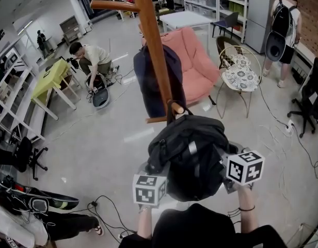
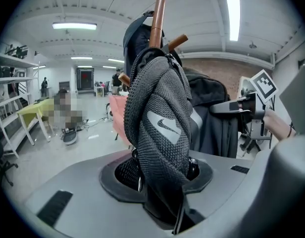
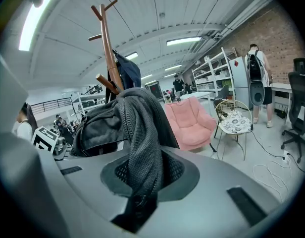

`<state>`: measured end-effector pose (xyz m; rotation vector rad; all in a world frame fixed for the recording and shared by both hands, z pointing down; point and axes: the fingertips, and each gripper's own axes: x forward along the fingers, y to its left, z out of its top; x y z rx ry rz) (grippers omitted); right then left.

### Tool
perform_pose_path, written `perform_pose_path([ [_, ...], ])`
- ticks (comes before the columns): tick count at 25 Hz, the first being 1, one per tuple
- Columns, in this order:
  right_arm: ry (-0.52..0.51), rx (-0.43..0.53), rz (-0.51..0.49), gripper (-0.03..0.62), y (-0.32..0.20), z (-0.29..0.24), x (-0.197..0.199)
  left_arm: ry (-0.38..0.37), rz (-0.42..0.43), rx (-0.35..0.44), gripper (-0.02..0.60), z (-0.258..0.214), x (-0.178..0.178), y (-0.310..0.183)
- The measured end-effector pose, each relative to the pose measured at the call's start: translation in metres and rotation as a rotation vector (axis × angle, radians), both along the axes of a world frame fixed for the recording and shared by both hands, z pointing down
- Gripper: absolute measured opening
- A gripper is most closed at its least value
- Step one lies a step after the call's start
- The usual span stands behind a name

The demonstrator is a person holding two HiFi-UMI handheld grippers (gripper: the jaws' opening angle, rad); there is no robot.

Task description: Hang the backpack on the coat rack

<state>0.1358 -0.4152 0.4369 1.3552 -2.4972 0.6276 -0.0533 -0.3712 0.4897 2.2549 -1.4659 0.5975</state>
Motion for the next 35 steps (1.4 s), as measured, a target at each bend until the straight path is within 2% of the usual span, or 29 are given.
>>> perform_pose_path([
  [14,0.016,0.055,0.006,0.064,0.0,0.001,0.003,-0.006,-0.053,0.103,0.204,0.004,-0.005,-0.009],
  [19,-0.032,0.082,-0.003,0.095,0.001,0.0,-0.002,0.001,-0.084,0.126,0.218,0.004,-0.011,-0.01],
  [22,-0.058,0.093,-0.006,0.136,0.0,-0.005,-0.008,0.007,-0.102,0.137,0.233,0.0,-0.021,-0.011],
  [26,-0.067,0.119,-0.009,0.186,0.008,-0.006,-0.003,-0.002,-0.104,0.151,0.266,-0.001,-0.017,0.0],
  [28,-0.07,0.133,-0.02,0.196,0.012,-0.007,-0.005,-0.004,-0.106,0.157,0.282,-0.002,-0.018,0.005],
  [35,-0.093,0.183,-0.08,0.207,0.03,-0.018,-0.009,0.014,-0.143,0.184,0.282,-0.013,-0.028,0.023],
])
